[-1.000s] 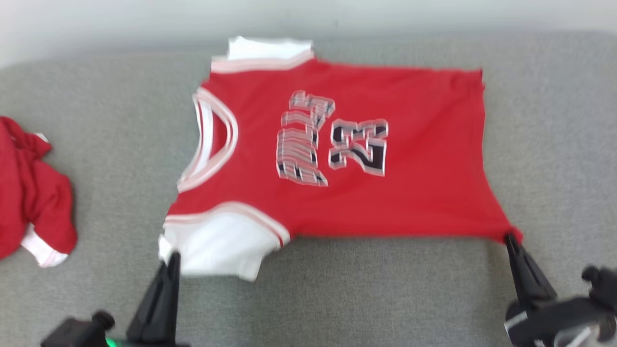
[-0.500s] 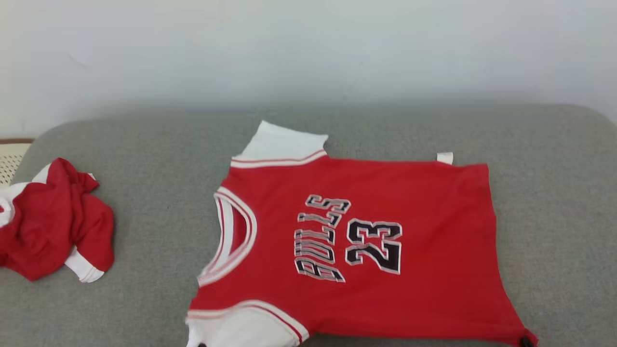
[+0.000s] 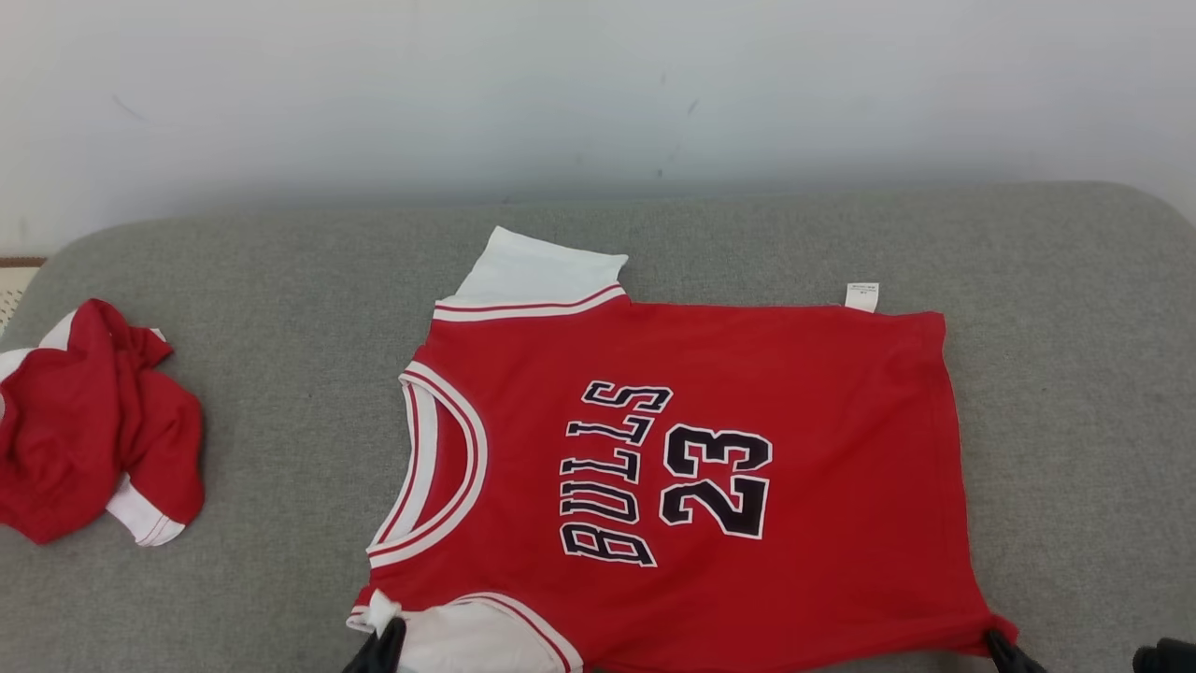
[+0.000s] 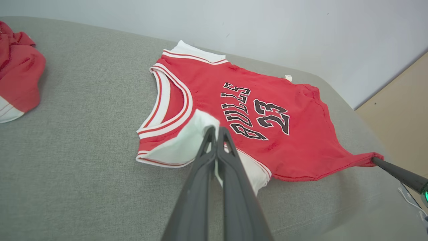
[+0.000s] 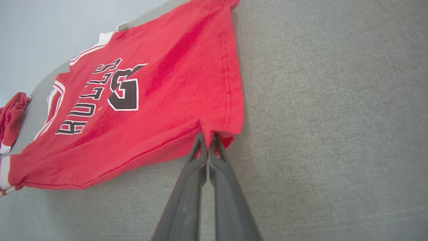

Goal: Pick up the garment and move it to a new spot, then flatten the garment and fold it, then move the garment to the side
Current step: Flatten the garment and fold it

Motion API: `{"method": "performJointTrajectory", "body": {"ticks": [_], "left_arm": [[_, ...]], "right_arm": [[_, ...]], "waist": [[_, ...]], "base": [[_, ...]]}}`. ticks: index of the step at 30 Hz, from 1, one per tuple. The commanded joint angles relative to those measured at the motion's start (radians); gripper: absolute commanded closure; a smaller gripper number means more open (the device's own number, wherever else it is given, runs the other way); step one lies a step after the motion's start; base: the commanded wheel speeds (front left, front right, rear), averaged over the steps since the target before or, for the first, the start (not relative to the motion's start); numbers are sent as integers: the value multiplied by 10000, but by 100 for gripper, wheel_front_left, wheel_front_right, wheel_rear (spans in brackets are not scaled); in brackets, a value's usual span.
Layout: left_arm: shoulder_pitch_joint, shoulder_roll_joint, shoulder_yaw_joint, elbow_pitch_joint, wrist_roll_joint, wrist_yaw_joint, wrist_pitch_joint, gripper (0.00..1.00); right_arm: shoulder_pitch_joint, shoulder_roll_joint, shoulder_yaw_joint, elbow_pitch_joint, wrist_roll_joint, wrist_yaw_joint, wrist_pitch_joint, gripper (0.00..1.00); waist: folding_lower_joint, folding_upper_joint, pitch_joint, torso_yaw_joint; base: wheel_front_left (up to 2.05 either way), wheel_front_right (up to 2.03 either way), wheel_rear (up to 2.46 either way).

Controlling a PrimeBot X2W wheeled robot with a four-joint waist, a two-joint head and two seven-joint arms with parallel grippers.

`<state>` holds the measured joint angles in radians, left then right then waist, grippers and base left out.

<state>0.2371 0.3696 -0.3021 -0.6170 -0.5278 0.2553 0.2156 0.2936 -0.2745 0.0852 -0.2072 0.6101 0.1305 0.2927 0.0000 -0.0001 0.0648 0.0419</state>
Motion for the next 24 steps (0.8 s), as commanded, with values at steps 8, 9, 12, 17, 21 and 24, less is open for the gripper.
{"method": "performJointTrajectory", "body": {"ticks": [8, 9, 12, 17, 21, 24], "left_arm": [[-2221, -410, -17, 1340, -494, -692, -153, 100], [-2485, -415, 11, 1568, -482, -728, -174, 100], [-3238, -548, 107, 2259, -592, -867, -254, 100], [-4213, -829, 231, 3295, -906, -1044, -359, 100], [-4765, -934, 357, 3931, -962, -1135, -552, 100], [-5079, -1056, 477, 4300, -1042, -1169, -734, 100]], "right_arm": [[-1457, 110, 125, 58, 166, 4, -33, 100], [-1643, 72, 138, 112, 156, 4, -91, 100], [-2181, 8, 179, 361, 271, 4, -285, 100], [-3070, -173, 353, 868, 410, 4, -701, 100], [-3659, -322, 487, 1261, 567, 4, -1033, 100], [-4004, -444, 584, 1559, 684, 4, -1223, 100]], "waist": [[0, 1, 1183, -228], [0, 1, 1299, -262], [0, 1, 1636, -346], [0, 1, 2053, -477], [0, 1, 2281, -555], [0, 1, 2423, -585]], "base": [[0, 0, 0], [0, 0, 0], [0, 0, 0], [0, 0, 0], [0, 0, 0], [0, 0, 0]]}}
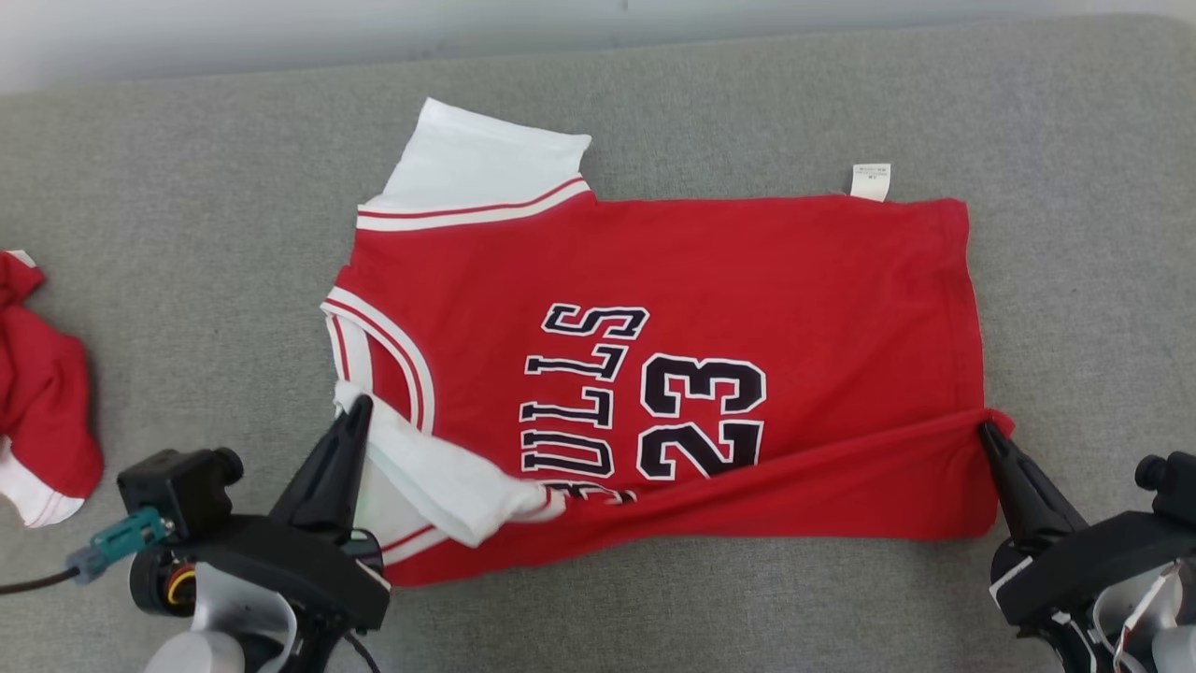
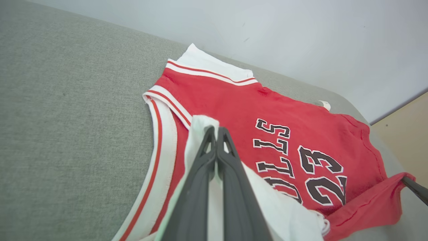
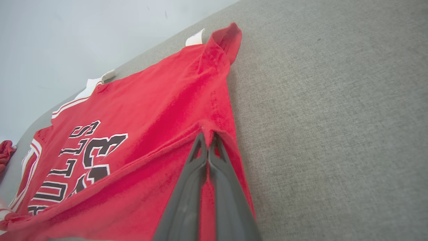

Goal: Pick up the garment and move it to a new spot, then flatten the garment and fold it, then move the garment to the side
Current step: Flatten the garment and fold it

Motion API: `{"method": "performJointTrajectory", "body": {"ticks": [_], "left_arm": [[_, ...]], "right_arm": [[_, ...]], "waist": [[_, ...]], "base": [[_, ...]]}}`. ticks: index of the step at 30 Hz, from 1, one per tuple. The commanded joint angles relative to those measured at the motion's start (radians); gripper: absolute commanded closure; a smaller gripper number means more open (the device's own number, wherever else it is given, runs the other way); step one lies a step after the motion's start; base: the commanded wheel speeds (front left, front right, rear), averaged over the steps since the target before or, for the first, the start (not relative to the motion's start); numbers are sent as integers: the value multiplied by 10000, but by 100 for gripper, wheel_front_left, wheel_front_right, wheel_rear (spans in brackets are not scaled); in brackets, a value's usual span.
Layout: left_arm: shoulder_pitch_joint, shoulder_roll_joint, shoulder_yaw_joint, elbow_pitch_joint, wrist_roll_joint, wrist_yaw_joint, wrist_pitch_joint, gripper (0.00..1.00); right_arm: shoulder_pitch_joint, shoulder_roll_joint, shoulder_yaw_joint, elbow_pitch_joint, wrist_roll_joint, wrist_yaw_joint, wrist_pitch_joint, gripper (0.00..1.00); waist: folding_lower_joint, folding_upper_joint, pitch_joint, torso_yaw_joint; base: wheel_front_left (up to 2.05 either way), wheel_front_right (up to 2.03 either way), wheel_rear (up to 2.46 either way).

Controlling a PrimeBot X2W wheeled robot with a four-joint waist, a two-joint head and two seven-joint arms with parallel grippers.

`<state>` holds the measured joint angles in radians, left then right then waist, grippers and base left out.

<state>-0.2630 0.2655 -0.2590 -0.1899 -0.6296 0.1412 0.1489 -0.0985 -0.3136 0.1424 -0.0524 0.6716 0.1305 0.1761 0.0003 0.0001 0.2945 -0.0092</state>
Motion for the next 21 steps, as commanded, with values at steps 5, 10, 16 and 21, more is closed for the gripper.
{"method": "performJointTrajectory", "body": {"ticks": [5, 10, 16, 21], "left_arm": [[-551, -197, 182, 712, -145, -59, -350, 100], [-1116, -471, 290, 1415, -227, -203, -872, 100], [-1692, -642, 379, 2296, -242, -361, -1380, 100], [-2014, -815, 401, 3025, -321, -534, -1815, 4]], "right_arm": [[-522, -186, 301, 448, 268, 4, -286, 100], [-860, -394, 732, 660, 491, 4, -408, 100], [-1121, -587, 1133, 922, 765, 4, -494, 100], [-1189, -615, 1334, 1012, 1071, 4, -730, 0]], "waist": [[-3, -1, 332, -100], [-3, -1, 517, -108], [-3, -1, 601, -180], [-3, -1, 606, -273]], "base": [[0, 0, 0], [0, 0, 0], [0, 0, 0], [0, 0, 0]]}}
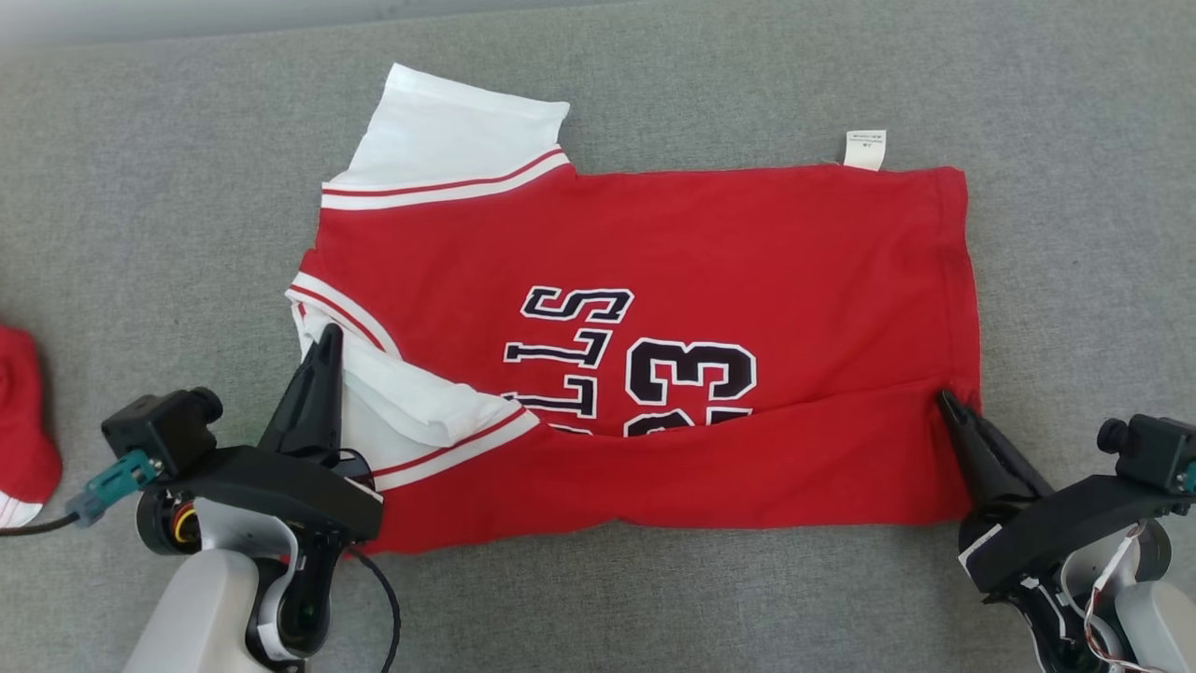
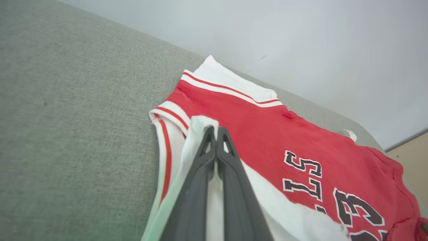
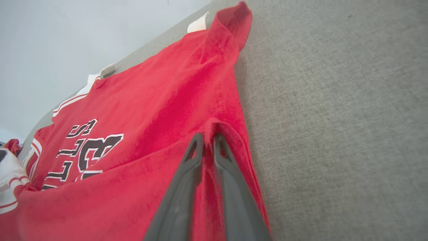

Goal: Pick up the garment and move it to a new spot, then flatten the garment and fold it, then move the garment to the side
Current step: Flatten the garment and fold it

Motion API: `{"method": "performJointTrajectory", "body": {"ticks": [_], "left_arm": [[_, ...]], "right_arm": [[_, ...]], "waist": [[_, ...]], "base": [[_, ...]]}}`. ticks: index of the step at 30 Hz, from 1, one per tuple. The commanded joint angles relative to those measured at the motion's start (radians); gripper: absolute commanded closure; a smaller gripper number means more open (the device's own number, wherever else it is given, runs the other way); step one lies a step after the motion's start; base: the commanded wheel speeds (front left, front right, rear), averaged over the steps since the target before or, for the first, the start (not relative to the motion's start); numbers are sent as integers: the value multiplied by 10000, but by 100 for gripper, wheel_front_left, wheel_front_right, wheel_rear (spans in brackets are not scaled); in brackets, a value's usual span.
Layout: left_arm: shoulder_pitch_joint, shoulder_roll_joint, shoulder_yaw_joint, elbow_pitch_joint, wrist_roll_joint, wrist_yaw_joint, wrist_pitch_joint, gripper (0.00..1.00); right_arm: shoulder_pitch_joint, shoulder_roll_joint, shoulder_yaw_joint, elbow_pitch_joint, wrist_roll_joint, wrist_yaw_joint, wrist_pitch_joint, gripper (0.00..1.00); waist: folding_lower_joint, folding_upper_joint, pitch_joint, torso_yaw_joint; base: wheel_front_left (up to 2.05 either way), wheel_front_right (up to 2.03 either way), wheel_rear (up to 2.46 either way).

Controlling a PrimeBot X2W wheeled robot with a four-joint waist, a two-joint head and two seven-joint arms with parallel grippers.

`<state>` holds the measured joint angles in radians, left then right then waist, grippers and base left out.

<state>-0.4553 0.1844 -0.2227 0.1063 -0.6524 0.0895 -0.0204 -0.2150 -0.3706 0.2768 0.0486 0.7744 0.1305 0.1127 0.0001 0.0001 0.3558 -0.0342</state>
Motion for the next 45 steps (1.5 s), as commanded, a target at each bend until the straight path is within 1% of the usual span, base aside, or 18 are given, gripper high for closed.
{"method": "performJointTrajectory", "body": {"ticks": [1, 2, 6, 8, 12, 17, 18, 21, 24, 25, 26, 27, 28, 33, 35, 39, 45], "left_arm": [[-132, -59, 62, 172, -114, -67, -264, 0], [-132, -59, 62, 172, -114, -67, -264, 0], [-168, -145, 148, 487, 112, -108, -1017, 0], [-81, -124, 253, 512, 302, -3, -1512, 0], [312, 56, 288, 335, 916, 216, -2089, 0], [1054, 483, 231, -331, 2220, 938, -2335, 0], [1440, 655, 151, -690, 2760, 1279, -2367, 0], [2009, 872, -16, -1248, 3373, 1711, -2357, 0], [2575, 991, -171, -1775, 3762, 2011, -2183, 0], [2751, 1047, -230, -1926, 3846, 2100, -2080, 0], [2751, 1047, -230, -1926, 3846, 2100, -2080, 0], [3083, 1075, -340, -2218, 3951, 2224, -1916, 0], [3261, 1134, -386, -2338, 4034, 2303, -1806, 0], [3950, 1226, -531, -2686, 4099, 2461, -1483, 0], [4199, 1226, -562, -2715, 4003, 2507, -1377, 0], [4529, 1147, -571, -2737, 3809, 2552, -1267, 0], [4621, 1165, -498, -2633, 3618, 2598, -1171, 0]], "right_arm": [[-1, -32, 7, -1, 109, 4, -169, 0], [-1, -32, 7, -1, 109, 4, -169, 0], [316, 38, -97, -115, 195, 4, -595, 0], [515, 102, -224, -241, 164, 4, -855, 0], [1000, 386, -610, -591, -217, 4, -1522, 0], [1314, 931, -1114, -1040, -1356, 4, -2619, 0], [1361, 1085, -1227, -1176, -1918, 4, -2969, 0], [1391, 1231, -1227, -1343, -2799, 4, -3289, 0], [1579, 1365, -1206, -1404, -3526, 4, -3433, 0], [1637, 1418, -1197, -1419, -3681, 4, -3453, 0], [1637, 1418, -1197, -1419, -3681, 4, -3453, 0], [1823, 1420, -1177, -1439, -4107, 4, -3493, 0], [1968, 1490, -1148, -1433, -4205, 4, -3479, 0], [2505, 1560, -1050, -1508, -4804, 4, -3371, 0], [2707, 1672, -989, -1510, -4850, 4, -3290, 0], [2945, 1675, -829, -1555, -5076, 4, -3165, 0], [3211, 1731, -821, -1674, -5202, 4, -3006, 0]], "waist": [[-1, -1, -15, -36], [-1, -1, -15, -36], [-1, -1, -66, -54], [-1, -1, -103, -60], [-1, -1, -231, -128], [-1, -1, -492, -270], [-1, -1, -657, -317], [-1, -1, -943, -326], [-1, -1, -1269, -269], [-1, -1, -1368, -246], [-1, -1, -1368, -246], [-1, -1, -1577, -196], [-1, -1, -1673, -180], [-1, -1, -2156, -169], [-1, -1, -2332, -204], [-1, -1, -2592, -236], [-1, -1, -2783, -169]], "base": [[0, 0, 0], [0, 0, 0], [0, 0, 0], [0, 0, 0], [0, 0, 0], [0, 0, 0], [0, 0, 0], [0, 0, 0], [0, 0, 0], [0, 0, 0], [0, 0, 0], [0, 0, 0], [0, 0, 0], [0, 0, 0], [0, 0, 0], [0, 0, 0], [0, 0, 0]]}}
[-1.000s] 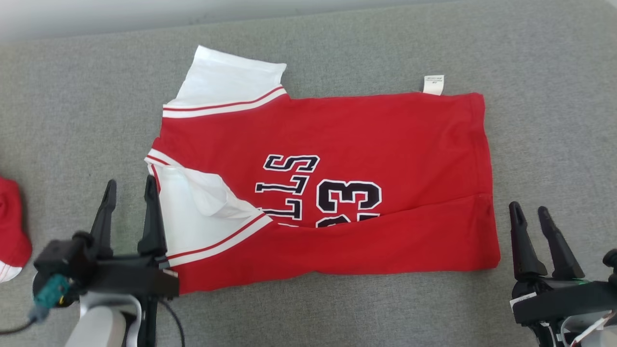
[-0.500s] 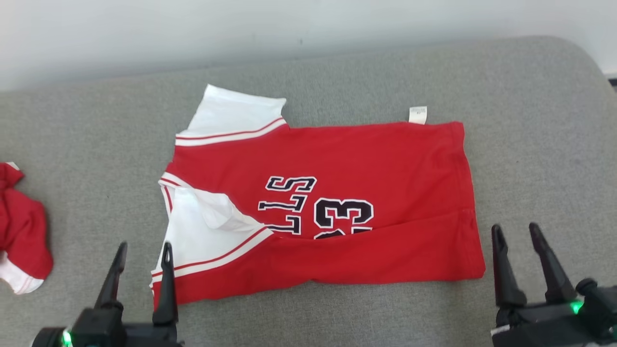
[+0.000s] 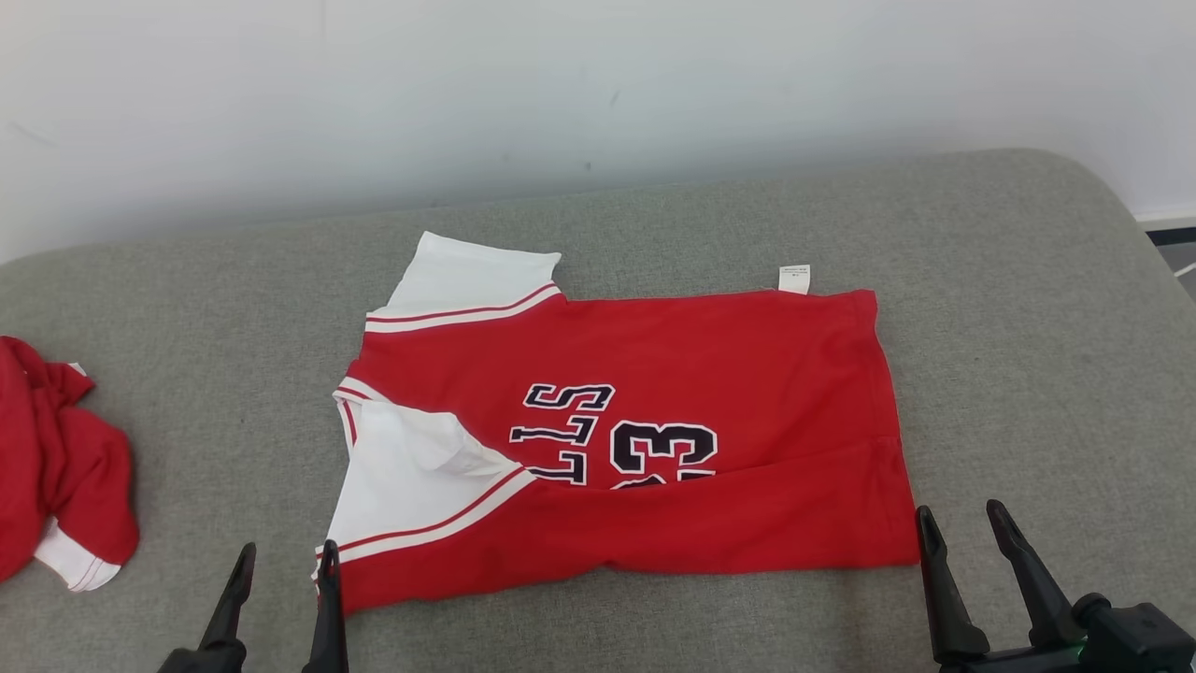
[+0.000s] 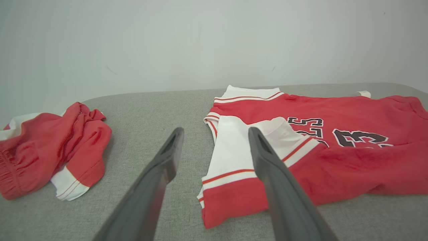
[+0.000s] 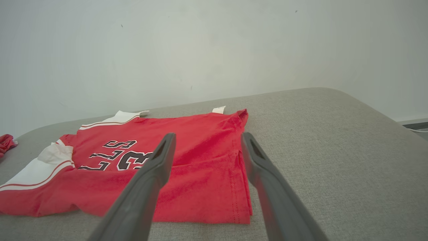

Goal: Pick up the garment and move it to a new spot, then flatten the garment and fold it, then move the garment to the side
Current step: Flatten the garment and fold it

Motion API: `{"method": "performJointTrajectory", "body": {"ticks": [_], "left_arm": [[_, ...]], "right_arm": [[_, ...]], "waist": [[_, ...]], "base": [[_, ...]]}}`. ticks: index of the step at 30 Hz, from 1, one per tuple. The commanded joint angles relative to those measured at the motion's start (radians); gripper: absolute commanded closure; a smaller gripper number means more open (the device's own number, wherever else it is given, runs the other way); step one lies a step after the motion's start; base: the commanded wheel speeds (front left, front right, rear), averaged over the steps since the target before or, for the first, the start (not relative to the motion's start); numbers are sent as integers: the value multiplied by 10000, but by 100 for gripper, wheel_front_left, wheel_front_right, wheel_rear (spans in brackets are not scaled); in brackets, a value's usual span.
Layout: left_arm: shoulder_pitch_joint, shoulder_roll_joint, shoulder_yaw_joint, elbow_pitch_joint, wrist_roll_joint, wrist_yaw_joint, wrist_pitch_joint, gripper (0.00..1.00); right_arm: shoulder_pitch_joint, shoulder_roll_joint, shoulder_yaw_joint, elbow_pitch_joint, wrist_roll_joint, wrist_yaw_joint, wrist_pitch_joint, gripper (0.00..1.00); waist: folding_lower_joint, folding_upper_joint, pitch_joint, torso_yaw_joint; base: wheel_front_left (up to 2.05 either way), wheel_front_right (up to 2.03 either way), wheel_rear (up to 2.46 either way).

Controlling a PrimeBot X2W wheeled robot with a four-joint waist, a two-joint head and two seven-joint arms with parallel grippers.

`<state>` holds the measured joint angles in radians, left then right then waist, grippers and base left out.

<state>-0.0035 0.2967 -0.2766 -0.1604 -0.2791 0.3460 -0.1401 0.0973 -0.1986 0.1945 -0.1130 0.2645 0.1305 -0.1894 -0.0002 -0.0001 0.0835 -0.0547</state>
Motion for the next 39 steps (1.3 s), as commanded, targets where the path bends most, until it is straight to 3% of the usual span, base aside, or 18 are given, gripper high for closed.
{"method": "performJointTrajectory", "body": {"ticks": [1, 15, 26, 39], "left_arm": [[104, 42, 41, 34, -116, 33, 26, 0], [-919, -214, -269, 1072, -623, -535, 425, 0], [-1667, -620, -321, 2772, -1640, -1107, 1197, 0], [-2184, -996, -259, 3811, -2537, -1626, 1480, 0]], "right_arm": [[88, 11, 1, -58, -104, 4, 14, 0], [-116, 111, -390, 160, 54, 4, 292, 0], [-1033, -243, -573, 2353, 548, 4, 231, 0], [-2152, -306, 15, 4284, 1246, 4, 388, 0]], "waist": [[2, 1, -60, 36], [2, 1, 309, 419], [2, 1, 899, 702], [2, 1, 1317, 629]], "base": [[0, 0, 0], [0, 0, 0], [0, 0, 0], [0, 0, 0]]}}
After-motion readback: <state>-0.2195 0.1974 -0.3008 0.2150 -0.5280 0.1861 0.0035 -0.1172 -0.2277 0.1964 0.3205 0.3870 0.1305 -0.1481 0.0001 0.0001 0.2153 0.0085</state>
